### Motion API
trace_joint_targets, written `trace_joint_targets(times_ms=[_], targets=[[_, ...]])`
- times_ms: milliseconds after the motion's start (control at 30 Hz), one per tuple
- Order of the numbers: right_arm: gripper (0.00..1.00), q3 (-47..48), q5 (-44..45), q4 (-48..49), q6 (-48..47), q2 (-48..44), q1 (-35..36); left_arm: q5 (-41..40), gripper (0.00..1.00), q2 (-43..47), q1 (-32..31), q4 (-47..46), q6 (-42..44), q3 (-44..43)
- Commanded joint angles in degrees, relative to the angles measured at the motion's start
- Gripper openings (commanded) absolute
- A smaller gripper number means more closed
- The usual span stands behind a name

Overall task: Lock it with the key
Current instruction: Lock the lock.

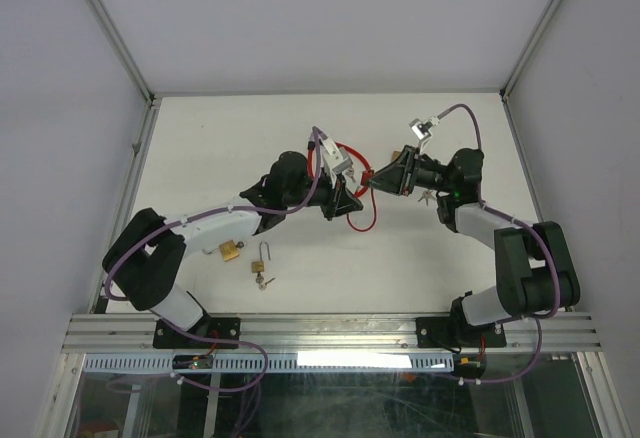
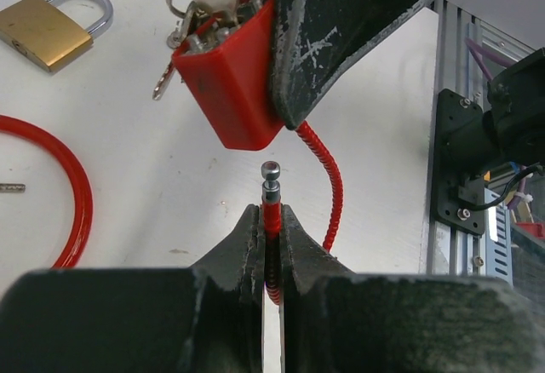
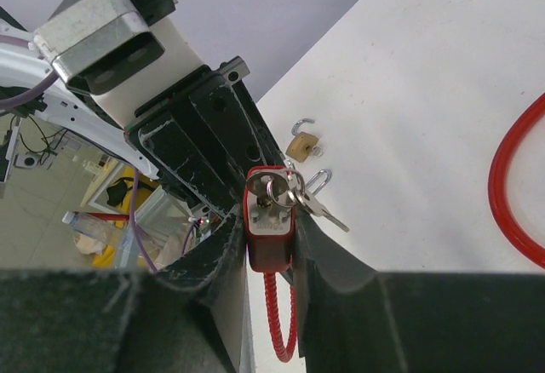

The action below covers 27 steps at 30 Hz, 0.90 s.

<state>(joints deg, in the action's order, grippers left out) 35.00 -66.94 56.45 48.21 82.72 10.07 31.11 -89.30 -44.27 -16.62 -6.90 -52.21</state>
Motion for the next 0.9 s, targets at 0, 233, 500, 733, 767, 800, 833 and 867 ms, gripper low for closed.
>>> trace_joint_targets(times_ms=[0,233,500,733,767,800,833,867], targets=[[0.0,0.22,1.99,7.29,4.1,1.09,0.57,3.87,0.0,-0.64,-0.63,-3.96,-0.75,-3.94],[0.0,-0.01,2.04,8.75,5.19,1.23,0.57,5.01,0.0,-1.95,-0.51,-3.68,-1.31,-5.08],[0.0,-0.33,2.1,11.31,7.01,1.35,0.57,6.12,0.0,-2.97,-0.21,-3.5,-2.29,-5.66],[0.0,-0.35,1.48,11.33,7.0,1.55,0.61,5.82,0.0,-2.93,0.41,-3.86,-3.45,-5.86],[0.0,-0.39,1.48,11.18,6.93,1.62,0.65,5.87,0.0,-2.76,0.49,-4.2,-3.66,-5.69],[0.0,-0.38,1.49,10.96,6.72,1.64,0.66,5.88,0.0,-2.59,0.63,-4.55,-3.86,-5.44],[0.0,-0.38,1.54,10.77,6.58,1.8,0.68,5.93,0.0,-2.43,0.65,-4.76,-3.95,-5.26],[0.0,-0.35,1.49,10.67,6.49,1.84,0.73,5.93,0.0,-2.38,0.62,-4.94,-4.06,-5.1]])
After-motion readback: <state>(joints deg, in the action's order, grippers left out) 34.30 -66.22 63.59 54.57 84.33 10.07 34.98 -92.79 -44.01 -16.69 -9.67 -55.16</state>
